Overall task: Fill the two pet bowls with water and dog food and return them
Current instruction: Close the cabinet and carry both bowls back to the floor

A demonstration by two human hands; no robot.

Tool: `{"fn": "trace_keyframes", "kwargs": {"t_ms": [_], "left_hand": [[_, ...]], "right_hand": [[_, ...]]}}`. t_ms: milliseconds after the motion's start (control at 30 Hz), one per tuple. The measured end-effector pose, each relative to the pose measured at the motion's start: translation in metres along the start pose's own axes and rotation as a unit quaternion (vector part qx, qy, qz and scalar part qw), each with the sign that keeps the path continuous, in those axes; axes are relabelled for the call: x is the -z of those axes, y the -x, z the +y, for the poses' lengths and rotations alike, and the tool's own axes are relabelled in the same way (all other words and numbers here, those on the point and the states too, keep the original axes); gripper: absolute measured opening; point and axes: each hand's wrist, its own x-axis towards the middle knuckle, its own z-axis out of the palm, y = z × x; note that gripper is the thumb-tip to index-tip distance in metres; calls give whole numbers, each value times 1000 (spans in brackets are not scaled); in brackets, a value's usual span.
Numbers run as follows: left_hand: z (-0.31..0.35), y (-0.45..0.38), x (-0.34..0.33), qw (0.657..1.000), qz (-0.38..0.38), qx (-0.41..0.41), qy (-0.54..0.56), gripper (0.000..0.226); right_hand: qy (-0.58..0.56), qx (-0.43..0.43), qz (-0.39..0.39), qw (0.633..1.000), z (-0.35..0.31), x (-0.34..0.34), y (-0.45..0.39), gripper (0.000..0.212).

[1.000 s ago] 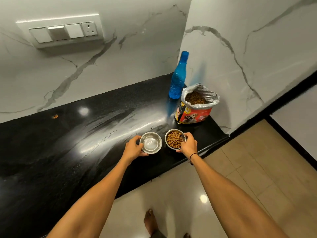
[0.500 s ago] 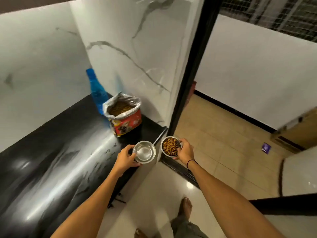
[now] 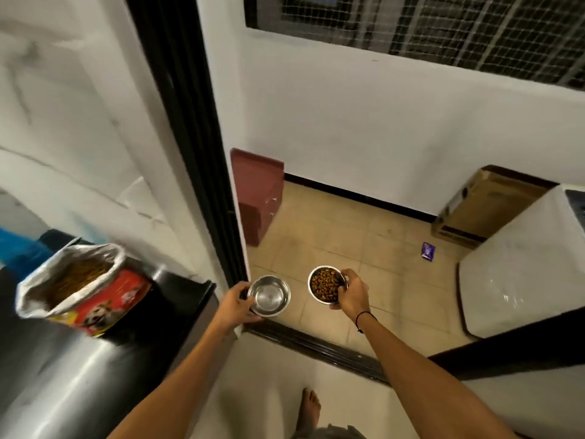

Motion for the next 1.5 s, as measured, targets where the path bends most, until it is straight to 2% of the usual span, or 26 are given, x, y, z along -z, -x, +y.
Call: {"fn": "trace_keyframes", "kwargs": {"t_ms": [200,333,500,833,1133,1367,1500], "left_hand": [[51,-63,-54,994,-12,39,101,32],[96,-114,-97,991,-49,48,119,30],[138,-187,-129,993,-69,32,88,28],[213,-383,-181,992,-110,-11,60,29],[306,-574,-217,989,-134,1,68,31],[364,-672,-245,989,-139,11,56,29],[375,-713,-269,990,-133,24,42,32]], "right_hand": [[13,5,19,1000,35,50,-70,47],[11,-13,39,999,62,83,-121,47],[3,-28,57,998,78,103,-188,49],[-29,-39,92,995,55,137,-353,47],[-29,-51,88,994,27,167,-540,50],[-23,-59,92,994,11,190,-662,51],[-2,-46,92,995,28,194,-716,51]]}}
